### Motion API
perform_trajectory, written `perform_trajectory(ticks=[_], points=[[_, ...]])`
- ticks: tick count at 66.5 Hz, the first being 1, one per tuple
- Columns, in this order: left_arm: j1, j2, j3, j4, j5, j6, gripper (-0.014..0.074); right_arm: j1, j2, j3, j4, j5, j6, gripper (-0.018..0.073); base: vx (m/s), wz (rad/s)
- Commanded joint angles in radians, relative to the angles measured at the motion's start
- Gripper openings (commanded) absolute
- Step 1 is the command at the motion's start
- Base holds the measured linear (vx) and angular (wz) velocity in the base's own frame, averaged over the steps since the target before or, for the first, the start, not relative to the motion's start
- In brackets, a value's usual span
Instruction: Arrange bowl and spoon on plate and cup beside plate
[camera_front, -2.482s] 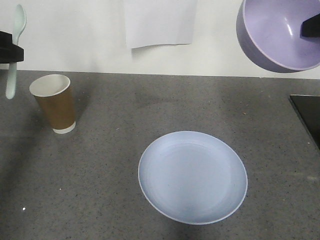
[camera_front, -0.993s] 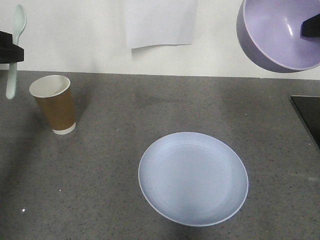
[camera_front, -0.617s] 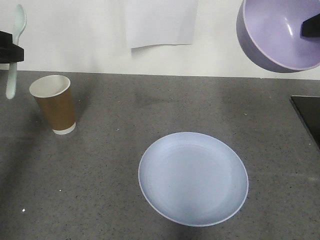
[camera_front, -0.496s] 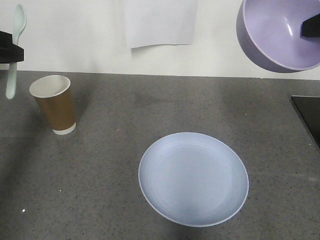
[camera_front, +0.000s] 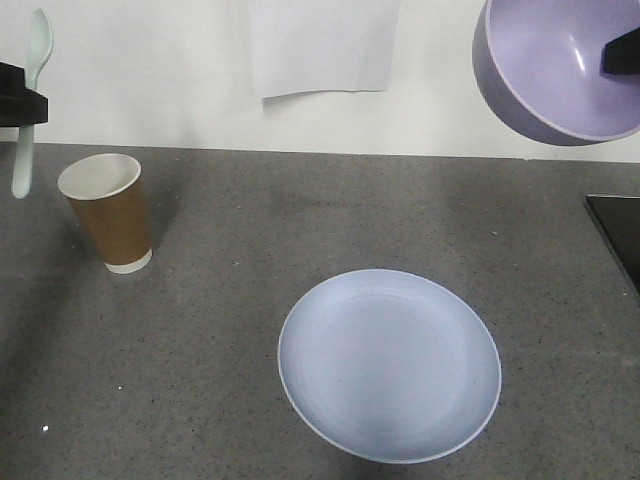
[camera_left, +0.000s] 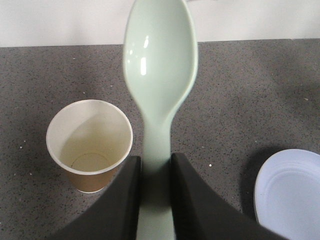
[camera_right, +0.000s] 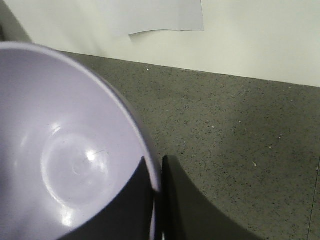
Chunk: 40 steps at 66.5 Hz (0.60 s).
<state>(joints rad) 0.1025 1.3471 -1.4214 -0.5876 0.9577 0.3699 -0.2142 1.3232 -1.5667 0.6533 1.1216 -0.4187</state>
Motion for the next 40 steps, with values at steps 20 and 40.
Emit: perform_trajectory(ticks=[20,40], points=[[0.002,-0.032,-0.025,-0.045,-0.043,0.002,-0.0006,-0.002,-0.025,-0.029,0.047,-0.046,-0.003,-0.0006,0.02,0.01],[0.002,-0.032,-0.025,-0.045,-0.043,0.002,-0.0006,-0.002,-0.025,-0.029,0.047,-0.046,-0.003,-0.0006,0.00,0.00]])
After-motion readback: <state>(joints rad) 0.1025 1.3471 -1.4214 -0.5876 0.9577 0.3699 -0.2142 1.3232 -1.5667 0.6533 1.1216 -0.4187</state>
